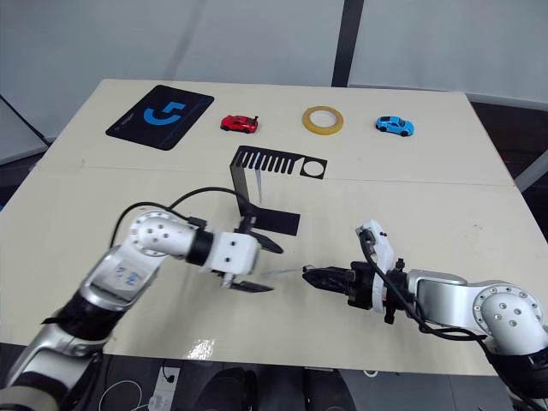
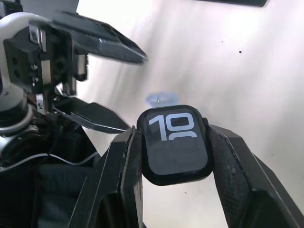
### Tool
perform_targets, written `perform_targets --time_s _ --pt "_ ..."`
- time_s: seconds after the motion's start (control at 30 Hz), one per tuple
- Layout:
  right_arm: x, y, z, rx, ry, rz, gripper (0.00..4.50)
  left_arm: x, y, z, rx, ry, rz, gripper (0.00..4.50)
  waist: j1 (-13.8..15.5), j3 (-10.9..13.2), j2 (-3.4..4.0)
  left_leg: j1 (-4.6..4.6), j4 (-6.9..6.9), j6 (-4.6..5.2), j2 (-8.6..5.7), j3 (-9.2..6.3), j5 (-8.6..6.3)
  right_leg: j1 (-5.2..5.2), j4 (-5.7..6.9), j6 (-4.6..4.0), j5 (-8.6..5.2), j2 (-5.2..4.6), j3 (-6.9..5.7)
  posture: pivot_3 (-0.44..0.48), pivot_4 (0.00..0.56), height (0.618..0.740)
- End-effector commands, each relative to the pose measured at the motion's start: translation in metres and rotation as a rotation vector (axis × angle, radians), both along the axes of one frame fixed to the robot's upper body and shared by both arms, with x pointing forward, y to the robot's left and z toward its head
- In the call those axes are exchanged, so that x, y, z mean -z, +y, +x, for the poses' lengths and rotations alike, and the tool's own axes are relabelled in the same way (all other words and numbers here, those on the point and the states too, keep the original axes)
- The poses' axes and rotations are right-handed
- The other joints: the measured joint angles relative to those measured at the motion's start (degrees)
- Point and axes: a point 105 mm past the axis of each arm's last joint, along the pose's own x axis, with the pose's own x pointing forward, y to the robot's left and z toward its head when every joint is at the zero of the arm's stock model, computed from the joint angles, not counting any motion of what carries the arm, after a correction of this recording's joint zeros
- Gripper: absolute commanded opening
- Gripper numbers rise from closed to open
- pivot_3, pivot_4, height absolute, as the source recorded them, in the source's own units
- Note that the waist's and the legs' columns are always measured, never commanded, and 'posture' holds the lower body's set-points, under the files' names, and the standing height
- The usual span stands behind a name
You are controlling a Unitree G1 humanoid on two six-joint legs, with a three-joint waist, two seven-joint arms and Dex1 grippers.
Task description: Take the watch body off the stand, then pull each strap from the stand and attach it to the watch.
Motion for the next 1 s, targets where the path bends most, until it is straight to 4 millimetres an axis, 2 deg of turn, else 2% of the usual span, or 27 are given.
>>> perform_targets --time_s 0.03,0.13,0.2,0.23,0.37,0.47,0.7,1.0 --pt "-0.018 0.000 -0.001 -0.073 -0.227 -0.070 1.65 -0.018 0.017 -0.009 -0.010 -0.009 -0.110 4.50 0.22 0.00 0.00 -0.01 0.00 0.01 -0.01 0.00 -0.01 -0.01 0.00 0.00 0.00 -0.02 0.00 0.000 0.150 0.740" --pt "-0.028 0.003 0.002 -0.158 -0.513 -0.165 1.65 -0.031 0.034 -0.010 -0.072 0.021 -0.276 4.50 0.34 0.00 0.00 -0.02 0.01 0.02 -0.03 -0.02 -0.01 -0.01 -0.19 0.00 0.00 -0.05 -0.02 0.000 0.150 0.740" --pt "-0.028 0.004 0.001 -0.242 -0.704 -0.263 1.65 -0.036 0.048 -0.009 -0.127 0.042 -0.350 4.50 0.37 0.00 0.00 -0.02 0.01 0.04 -0.04 -0.06 -0.03 0.02 -0.32 0.01 0.00 -0.05 -0.07 0.000 0.150 0.740" --pt "-0.025 0.005 -0.003 -0.309 -0.790 -0.313 1.65 -0.035 0.056 -0.009 -0.150 0.056 -0.362 4.50 0.34 0.00 0.00 -0.02 0.01 0.04 -0.04 -0.07 -0.03 0.04 -0.32 0.01 0.00 -0.05 -0.08 0.000 0.150 0.740" --pt "-0.032 0.013 -0.007 -0.449 -1.177 -0.394 1.65 -0.035 0.078 -0.012 -0.217 0.092 -0.429 4.50 0.11 -0.01 -0.01 0.00 -0.01 0.02 -0.05 -0.04 -0.05 0.02 -0.34 0.02 0.00 0.00 -0.07 0.000 0.150 0.740" --pt "-0.025 0.010 -0.007 -0.558 -1.339 -0.494 1.65 -0.035 0.083 -0.013 -0.229 0.072 -0.445 4.50 0.18 -0.01 -0.02 0.11 0.01 0.01 -0.07 0.01 -0.04 0.07 -0.26 0.02 0.00 -0.01 -0.04 0.000 0.150 0.740" --pt "-0.023 0.004 0.000 -0.600 -1.489 -0.577 1.65 -0.036 0.078 -0.024 -0.155 0.070 -0.484 4.50 0.19 -0.01 -0.02 0.18 0.01 -0.01 -0.10 0.03 -0.04 0.10 -0.14 0.01 -0.01 -0.07 -0.03 0.000 0.150 0.740" --pt "-0.021 0.008 0.000 -0.614 -1.497 -0.566 1.65 -0.038 0.076 -0.025 -0.136 0.091 -0.493 4.50 0.06 -0.01 -0.02 0.25 0.01 -0.02 -0.09 0.09 -0.04 0.09 0.08 -0.03 -0.03 -0.07 0.01 0.000 0.150 0.740"
